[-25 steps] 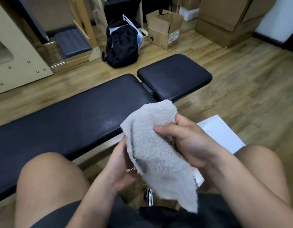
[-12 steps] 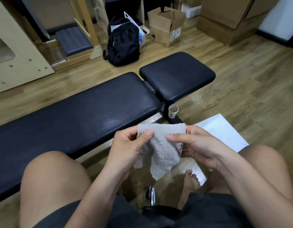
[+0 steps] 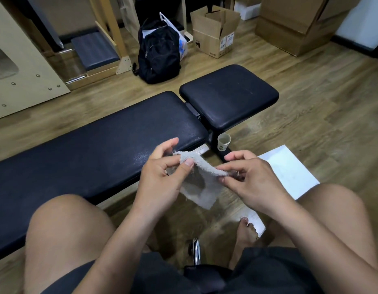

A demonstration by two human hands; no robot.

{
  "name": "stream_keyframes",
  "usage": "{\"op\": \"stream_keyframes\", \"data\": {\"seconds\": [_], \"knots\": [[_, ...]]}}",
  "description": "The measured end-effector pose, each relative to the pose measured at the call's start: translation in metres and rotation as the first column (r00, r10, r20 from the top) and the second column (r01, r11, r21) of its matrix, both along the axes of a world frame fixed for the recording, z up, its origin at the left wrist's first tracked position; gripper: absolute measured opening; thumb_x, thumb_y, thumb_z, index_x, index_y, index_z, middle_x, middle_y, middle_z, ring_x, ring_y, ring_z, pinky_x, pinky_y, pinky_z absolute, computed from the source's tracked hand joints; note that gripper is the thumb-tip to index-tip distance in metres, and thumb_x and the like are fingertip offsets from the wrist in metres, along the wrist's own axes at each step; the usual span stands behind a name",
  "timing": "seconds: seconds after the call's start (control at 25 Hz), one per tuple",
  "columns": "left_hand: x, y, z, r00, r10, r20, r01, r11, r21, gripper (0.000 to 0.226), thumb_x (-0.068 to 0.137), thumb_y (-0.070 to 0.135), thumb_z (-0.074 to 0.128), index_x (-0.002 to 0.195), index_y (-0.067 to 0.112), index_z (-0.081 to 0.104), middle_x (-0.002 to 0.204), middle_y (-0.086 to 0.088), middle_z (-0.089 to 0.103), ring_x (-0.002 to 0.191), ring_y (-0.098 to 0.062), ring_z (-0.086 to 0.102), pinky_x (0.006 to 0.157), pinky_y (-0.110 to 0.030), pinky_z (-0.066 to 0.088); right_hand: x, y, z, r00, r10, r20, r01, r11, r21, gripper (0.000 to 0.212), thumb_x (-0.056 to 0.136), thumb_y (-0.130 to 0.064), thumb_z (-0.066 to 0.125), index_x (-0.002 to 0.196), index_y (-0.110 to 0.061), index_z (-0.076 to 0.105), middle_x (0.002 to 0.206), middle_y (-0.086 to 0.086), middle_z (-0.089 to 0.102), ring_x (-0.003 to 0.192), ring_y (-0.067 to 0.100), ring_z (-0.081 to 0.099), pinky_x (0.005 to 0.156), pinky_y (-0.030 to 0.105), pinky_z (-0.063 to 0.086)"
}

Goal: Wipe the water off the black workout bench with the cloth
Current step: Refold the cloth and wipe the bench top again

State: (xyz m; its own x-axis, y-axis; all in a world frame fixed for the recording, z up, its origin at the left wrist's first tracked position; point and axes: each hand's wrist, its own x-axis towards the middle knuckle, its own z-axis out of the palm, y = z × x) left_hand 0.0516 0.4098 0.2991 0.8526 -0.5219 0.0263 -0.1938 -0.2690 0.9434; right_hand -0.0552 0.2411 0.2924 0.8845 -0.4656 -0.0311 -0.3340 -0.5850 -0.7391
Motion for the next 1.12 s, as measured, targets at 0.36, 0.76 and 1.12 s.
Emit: {"op": "stream_keyframes", "data": {"seconds": [0.36,0.76,1.12], "knots": [[0.014,-0.004,-0.009,0.938,-0.297,-0.178,0.261,0.944,-0.201,0.051,0.080,0.010,0.076,0.126,0.018,0.055,0.118,-0.003,0.069,0.111,-0.023,0.066,0.099,-0.048,0.051,0.019,-0.009,0.014,0.953,-0.262,0.154,0.060,0.660,0.749,0.012,0.090,-0.013,0.064,0.102,-0.016,0.065,0.079,0.003,0.069,0.065,0.015,0.063,0.056,0.026,0.051],[0.006,-0.010,-0.031,0.981,-0.055,-0.187,0.001,0.961,-0.278,0.044,0.076,0.015,0.081,0.116,0.017,0.063,0.116,-0.006,0.070,0.107,-0.019,0.066,0.095,-0.034,0.052,0.003,-0.003,-0.009,0.951,-0.296,0.087,0.124,0.625,0.771,0.025,0.091,-0.006,0.061,0.115,-0.009,0.065,0.094,0.010,0.076,0.087,0.017,0.070,0.083,0.032,0.055],[0.011,-0.014,-0.020,0.962,-0.080,-0.262,-0.062,0.868,-0.492,0.014,0.084,0.008,0.066,0.097,0.009,0.069,0.091,-0.004,0.072,0.087,-0.017,0.064,0.083,-0.031,0.052,0.007,-0.007,0.005,0.933,-0.208,0.293,0.018,0.842,0.539,0.021,0.079,0.003,0.072,0.073,-0.013,0.059,0.096,0.000,0.073,0.089,0.013,0.068,0.086,0.035,0.053]]}}
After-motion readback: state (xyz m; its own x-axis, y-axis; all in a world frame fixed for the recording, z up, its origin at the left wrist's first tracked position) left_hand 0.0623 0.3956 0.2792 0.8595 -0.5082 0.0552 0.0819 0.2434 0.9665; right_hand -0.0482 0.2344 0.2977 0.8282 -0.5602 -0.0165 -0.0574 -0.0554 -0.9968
